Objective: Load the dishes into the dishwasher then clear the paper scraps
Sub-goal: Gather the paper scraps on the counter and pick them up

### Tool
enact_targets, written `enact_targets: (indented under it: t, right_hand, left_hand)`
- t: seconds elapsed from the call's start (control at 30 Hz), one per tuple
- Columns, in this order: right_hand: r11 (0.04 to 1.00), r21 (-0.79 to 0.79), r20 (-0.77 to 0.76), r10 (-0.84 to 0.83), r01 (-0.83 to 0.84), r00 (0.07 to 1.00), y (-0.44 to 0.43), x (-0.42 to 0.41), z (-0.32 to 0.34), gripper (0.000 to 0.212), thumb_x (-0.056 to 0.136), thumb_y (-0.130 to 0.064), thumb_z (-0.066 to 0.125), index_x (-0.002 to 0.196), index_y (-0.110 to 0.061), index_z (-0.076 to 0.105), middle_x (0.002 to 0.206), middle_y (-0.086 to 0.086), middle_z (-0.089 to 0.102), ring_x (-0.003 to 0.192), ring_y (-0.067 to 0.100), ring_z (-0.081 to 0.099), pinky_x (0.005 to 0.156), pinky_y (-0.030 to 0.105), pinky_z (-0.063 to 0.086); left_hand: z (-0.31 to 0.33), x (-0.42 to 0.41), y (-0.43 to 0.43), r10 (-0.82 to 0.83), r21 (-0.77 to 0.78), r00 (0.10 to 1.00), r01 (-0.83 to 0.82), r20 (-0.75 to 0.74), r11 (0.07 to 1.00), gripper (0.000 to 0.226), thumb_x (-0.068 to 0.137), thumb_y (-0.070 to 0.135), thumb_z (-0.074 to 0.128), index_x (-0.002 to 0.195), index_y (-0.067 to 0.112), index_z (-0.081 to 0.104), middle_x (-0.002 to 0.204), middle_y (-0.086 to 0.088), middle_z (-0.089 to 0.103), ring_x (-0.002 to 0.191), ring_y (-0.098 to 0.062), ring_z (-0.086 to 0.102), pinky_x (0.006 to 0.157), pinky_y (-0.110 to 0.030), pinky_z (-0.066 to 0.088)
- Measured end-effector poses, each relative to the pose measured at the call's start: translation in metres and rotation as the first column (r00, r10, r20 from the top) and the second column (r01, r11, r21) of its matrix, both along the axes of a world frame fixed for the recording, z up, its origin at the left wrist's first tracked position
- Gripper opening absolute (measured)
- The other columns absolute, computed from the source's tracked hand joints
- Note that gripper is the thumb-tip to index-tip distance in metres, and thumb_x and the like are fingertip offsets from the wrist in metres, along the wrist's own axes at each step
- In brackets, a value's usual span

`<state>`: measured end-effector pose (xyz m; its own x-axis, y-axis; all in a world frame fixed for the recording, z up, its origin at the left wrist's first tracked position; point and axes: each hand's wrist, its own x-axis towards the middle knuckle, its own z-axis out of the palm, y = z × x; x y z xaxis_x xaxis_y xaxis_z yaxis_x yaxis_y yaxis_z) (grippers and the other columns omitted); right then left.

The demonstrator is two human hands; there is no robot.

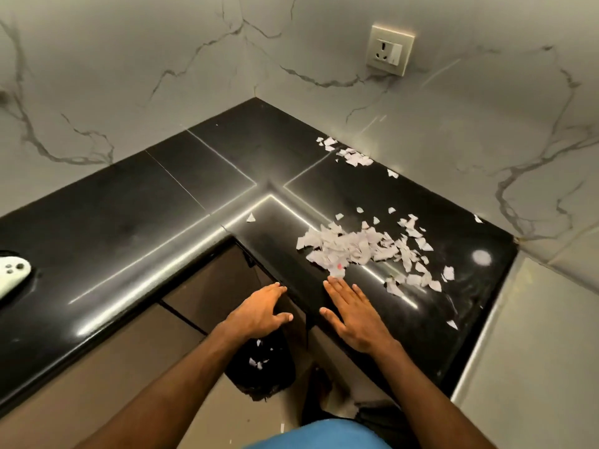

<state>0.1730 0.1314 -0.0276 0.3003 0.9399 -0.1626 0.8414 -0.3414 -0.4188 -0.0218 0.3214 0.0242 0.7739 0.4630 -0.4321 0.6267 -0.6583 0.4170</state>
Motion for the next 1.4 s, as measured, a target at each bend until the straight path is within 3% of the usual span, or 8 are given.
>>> enact_targets:
  t: [0.33, 0.5, 0.63, 0.87, 1.07, 1.17, 1.27, 1.4]
  right_hand:
    - [0.990, 0.140, 0.121, -0.037, 0.020, 0.992, 0.018, 0.046, -0.014, 0.054, 0.109, -0.054, 0.033, 0.162, -0.040, 0.030, 0.169, -0.019, 0.024, 0.158, -0.002, 0.007, 0.130, 0.035, 0.014]
    - [0.985, 0.166, 0.109, -0.061, 0.043, 0.992, 0.019, 0.046, -0.014, 0.054, 0.108, -0.053, 0.038, 0.160, -0.040, 0.034, 0.167, -0.017, 0.031, 0.158, 0.000, 0.011, 0.129, 0.035, 0.013]
    - [0.985, 0.163, 0.122, -0.068, 0.047, 0.990, 0.020, 0.046, -0.014, 0.054, 0.108, -0.054, 0.038, 0.160, -0.040, 0.035, 0.166, -0.016, 0.033, 0.158, 0.000, 0.012, 0.129, 0.034, 0.012]
    - [0.986, 0.165, 0.142, -0.043, 0.019, 0.989, 0.026, 0.048, -0.012, 0.053, 0.110, -0.054, 0.033, 0.160, -0.036, 0.036, 0.166, -0.012, 0.035, 0.158, 0.004, 0.015, 0.130, 0.036, 0.011]
    - [0.851, 0.469, -0.107, -0.212, 0.237, 0.971, 0.004, 0.060, 0.001, 0.041, 0.108, -0.032, 0.055, 0.148, -0.024, 0.055, 0.150, -0.009, 0.056, 0.146, 0.003, 0.041, 0.119, 0.041, 0.038]
    - [0.686, 0.501, -0.207, -0.497, 0.528, 0.843, -0.017, 0.089, 0.024, 0.048, 0.105, -0.034, 0.056, 0.152, -0.023, 0.049, 0.158, -0.006, 0.046, 0.150, 0.011, 0.036, 0.125, 0.039, 0.030]
    - [0.478, 0.402, -0.173, -0.798, 0.781, 0.578, -0.038, 0.138, 0.018, 0.063, 0.109, -0.047, 0.043, 0.164, -0.022, 0.026, 0.173, -0.001, 0.018, 0.160, 0.014, 0.014, 0.130, 0.040, 0.014]
    - [0.340, 0.238, -0.097, -0.924, 0.910, 0.371, -0.040, 0.171, -0.010, 0.077, 0.106, -0.064, 0.017, 0.165, -0.014, 0.015, 0.173, 0.012, 0.017, 0.160, 0.026, 0.015, 0.128, 0.055, 0.017]
  left_hand:
    - [0.001, 0.071, 0.133, 0.374, 0.053, 0.898, -0.396, 0.234, 0.917, 0.094, 0.089, 0.063, 0.062, 0.156, 0.006, 0.030, 0.163, -0.014, 0.031, 0.152, -0.027, 0.026, 0.125, -0.040, 0.022]
    - [-0.021, 0.094, 0.167, 0.527, 0.020, 0.841, -0.533, 0.122, 0.846, 0.111, 0.084, 0.082, 0.046, 0.158, 0.003, 0.024, 0.166, -0.017, 0.022, 0.155, -0.030, 0.017, 0.127, -0.043, 0.017]
    - [-0.030, 0.139, 0.129, 0.399, 0.014, 0.916, -0.400, 0.043, 0.916, 0.113, 0.088, 0.084, 0.032, 0.161, 0.003, 0.005, 0.170, -0.014, 0.000, 0.156, -0.030, -0.004, 0.128, -0.045, 0.003]
    - [-0.045, 0.183, 0.022, 0.215, -0.075, 0.954, -0.204, 0.211, 0.976, 0.095, 0.084, 0.088, 0.004, 0.159, 0.033, -0.013, 0.165, 0.010, -0.023, 0.150, -0.011, -0.028, 0.121, -0.039, -0.020]
    - [-0.043, 0.173, 0.036, 0.235, -0.236, 0.927, -0.168, 0.292, 0.957, 0.096, 0.083, 0.087, 0.019, 0.159, 0.037, -0.013, 0.165, 0.020, -0.013, 0.150, 0.001, -0.020, 0.119, -0.029, -0.015]
    - [-0.039, 0.168, 0.039, 0.205, -0.267, 0.934, -0.126, 0.294, 0.956, 0.101, 0.081, 0.089, 0.025, 0.159, 0.037, -0.013, 0.161, 0.022, -0.016, 0.150, 0.000, -0.020, 0.120, -0.029, -0.014]
    - [-0.038, 0.168, 0.040, 0.198, -0.276, 0.935, -0.116, 0.293, 0.954, 0.107, 0.078, 0.093, 0.025, 0.159, 0.035, -0.012, 0.161, 0.022, -0.015, 0.150, -0.001, -0.019, 0.121, -0.031, -0.013]
    - [-0.041, 0.170, 0.038, 0.199, -0.265, 0.939, -0.124, 0.279, 0.956, 0.113, 0.073, 0.098, 0.019, 0.159, 0.033, -0.013, 0.163, 0.016, -0.017, 0.152, -0.004, -0.020, 0.125, -0.039, -0.012]
